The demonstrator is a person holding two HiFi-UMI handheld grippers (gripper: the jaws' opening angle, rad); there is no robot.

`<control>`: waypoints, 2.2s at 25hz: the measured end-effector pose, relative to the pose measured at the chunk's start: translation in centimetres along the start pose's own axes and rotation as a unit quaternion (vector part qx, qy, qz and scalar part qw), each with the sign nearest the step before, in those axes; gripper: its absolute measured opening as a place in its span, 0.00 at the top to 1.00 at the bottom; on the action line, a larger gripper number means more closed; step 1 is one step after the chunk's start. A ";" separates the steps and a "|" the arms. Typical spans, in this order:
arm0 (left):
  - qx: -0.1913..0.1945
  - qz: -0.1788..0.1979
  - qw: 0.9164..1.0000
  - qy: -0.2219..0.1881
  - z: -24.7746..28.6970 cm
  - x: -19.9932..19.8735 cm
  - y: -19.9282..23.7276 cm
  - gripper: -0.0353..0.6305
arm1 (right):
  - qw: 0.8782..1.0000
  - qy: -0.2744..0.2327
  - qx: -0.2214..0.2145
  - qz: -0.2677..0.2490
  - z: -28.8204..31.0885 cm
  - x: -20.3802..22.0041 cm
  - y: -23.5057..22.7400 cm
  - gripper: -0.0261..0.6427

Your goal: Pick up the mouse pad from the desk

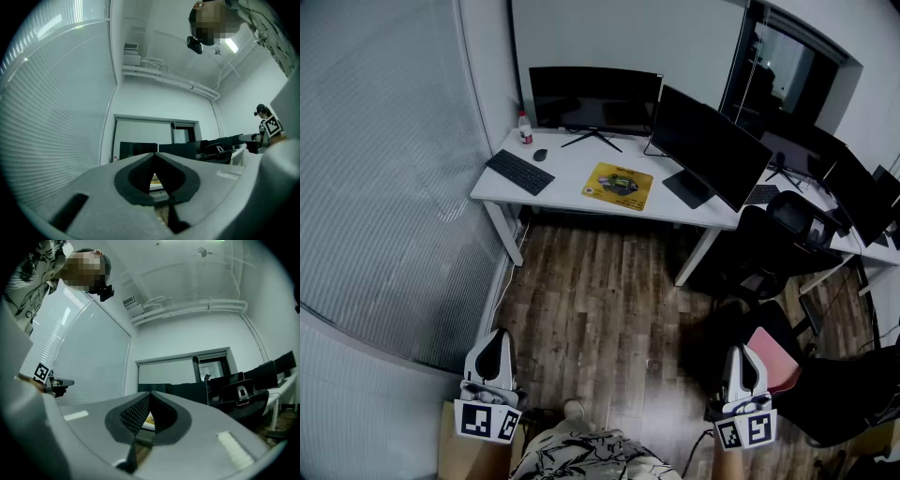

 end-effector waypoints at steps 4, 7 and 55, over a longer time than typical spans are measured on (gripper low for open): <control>0.003 0.003 1.000 0.005 0.3 0.1 0.0 0.95 | 1.000 0.002 -0.001 -0.002 0.2 0.0 0.2 0.97; 0.011 0.002 1.000 -0.002 0.4 0.1 0.0 0.95 | 1.000 0.004 0.001 -0.002 0.4 0.1 0.5 0.97; 0.013 -0.023 0.998 0.062 3.3 3.1 8.6 0.24 | 0.999 0.021 0.027 0.029 5.5 2.9 6.8 0.33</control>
Point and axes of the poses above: the fingertips, and each gripper's own axes: z forward along the fingers, y to its left, x out of its underside, the point moved 9 cm from there along -z, backward along the fingers, and after that the axes turned 5 degrees about x, right-handed, at the moved point
